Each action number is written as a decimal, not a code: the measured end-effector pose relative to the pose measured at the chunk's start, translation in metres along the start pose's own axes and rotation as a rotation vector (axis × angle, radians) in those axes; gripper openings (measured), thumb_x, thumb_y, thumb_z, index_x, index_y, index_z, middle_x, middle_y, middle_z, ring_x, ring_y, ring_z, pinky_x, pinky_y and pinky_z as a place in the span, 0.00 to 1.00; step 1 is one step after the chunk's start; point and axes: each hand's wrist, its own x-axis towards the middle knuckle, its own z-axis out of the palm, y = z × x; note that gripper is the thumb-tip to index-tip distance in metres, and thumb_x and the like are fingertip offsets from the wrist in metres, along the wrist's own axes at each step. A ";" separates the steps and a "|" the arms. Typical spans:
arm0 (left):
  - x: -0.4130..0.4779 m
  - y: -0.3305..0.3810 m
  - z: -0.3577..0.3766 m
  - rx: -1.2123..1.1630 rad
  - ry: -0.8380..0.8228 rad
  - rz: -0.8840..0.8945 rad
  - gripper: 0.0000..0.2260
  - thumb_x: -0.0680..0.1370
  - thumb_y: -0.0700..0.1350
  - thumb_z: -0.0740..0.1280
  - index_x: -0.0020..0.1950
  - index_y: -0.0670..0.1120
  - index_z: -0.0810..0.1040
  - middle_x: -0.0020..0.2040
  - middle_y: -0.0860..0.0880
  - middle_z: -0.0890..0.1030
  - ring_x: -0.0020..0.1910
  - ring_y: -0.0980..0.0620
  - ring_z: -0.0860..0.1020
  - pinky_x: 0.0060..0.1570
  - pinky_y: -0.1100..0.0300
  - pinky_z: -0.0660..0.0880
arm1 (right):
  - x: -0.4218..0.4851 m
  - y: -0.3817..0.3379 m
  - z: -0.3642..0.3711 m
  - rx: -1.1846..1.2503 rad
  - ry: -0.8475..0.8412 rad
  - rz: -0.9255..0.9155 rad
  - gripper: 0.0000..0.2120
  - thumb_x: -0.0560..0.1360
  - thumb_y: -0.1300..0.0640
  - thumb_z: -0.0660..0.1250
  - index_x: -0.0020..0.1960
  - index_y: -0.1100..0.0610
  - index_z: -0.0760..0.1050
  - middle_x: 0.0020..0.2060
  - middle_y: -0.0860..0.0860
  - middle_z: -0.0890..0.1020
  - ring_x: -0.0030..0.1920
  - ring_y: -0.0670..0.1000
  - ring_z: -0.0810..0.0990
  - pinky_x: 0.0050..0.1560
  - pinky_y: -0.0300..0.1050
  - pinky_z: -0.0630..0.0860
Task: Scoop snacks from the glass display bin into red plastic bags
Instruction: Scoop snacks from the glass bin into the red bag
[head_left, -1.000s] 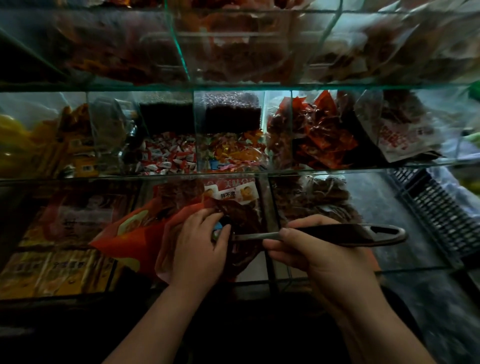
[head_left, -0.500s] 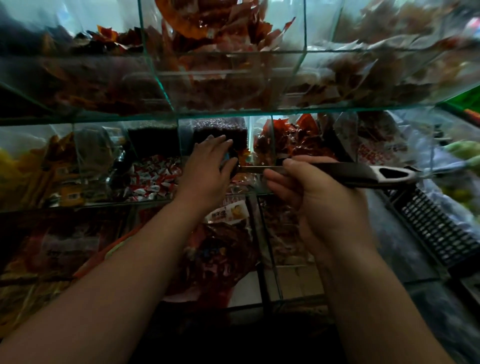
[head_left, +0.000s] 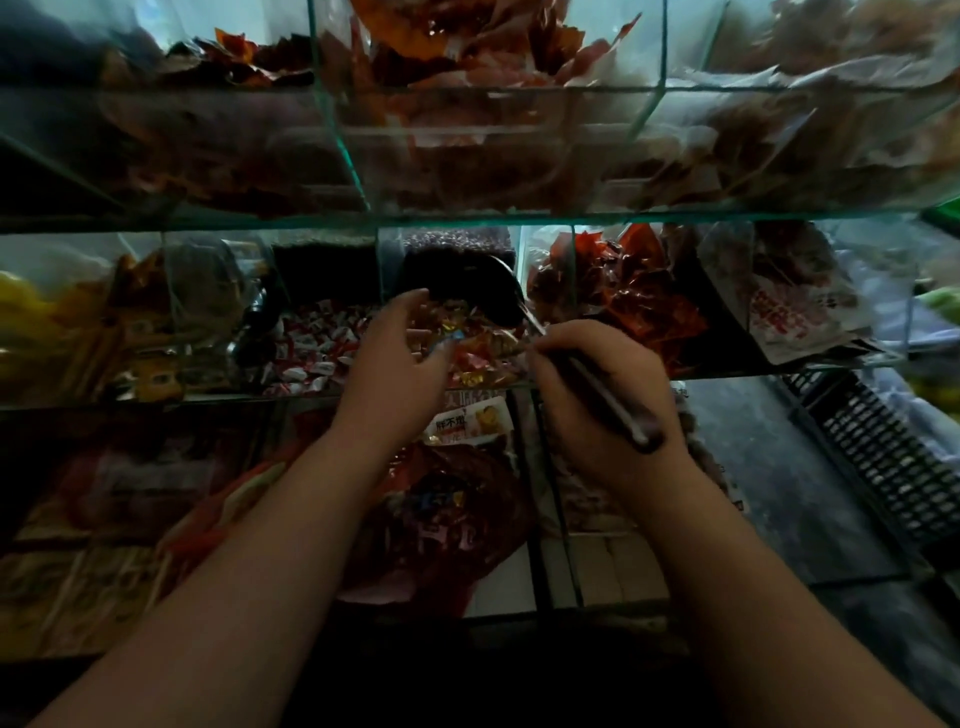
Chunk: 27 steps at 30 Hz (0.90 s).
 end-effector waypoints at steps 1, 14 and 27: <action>-0.010 0.001 -0.010 -0.043 0.018 -0.007 0.21 0.80 0.50 0.70 0.72 0.60 0.70 0.64 0.59 0.77 0.56 0.66 0.77 0.48 0.70 0.75 | -0.006 -0.008 -0.006 0.062 0.078 0.056 0.04 0.76 0.59 0.74 0.50 0.55 0.82 0.45 0.46 0.85 0.46 0.42 0.84 0.47 0.39 0.80; -0.134 -0.048 -0.055 0.204 0.095 -0.037 0.24 0.77 0.48 0.74 0.69 0.58 0.69 0.58 0.64 0.68 0.57 0.66 0.67 0.58 0.61 0.69 | -0.059 -0.082 -0.054 0.689 -0.196 0.598 0.06 0.77 0.67 0.68 0.41 0.65 0.78 0.30 0.56 0.86 0.33 0.51 0.88 0.37 0.39 0.84; -0.142 -0.066 -0.047 0.557 -0.035 -0.047 0.10 0.72 0.38 0.75 0.50 0.50 0.86 0.62 0.49 0.77 0.65 0.46 0.71 0.60 0.44 0.69 | -0.080 -0.021 0.057 0.002 -0.734 0.466 0.06 0.80 0.46 0.68 0.47 0.47 0.79 0.41 0.42 0.82 0.42 0.42 0.80 0.43 0.41 0.79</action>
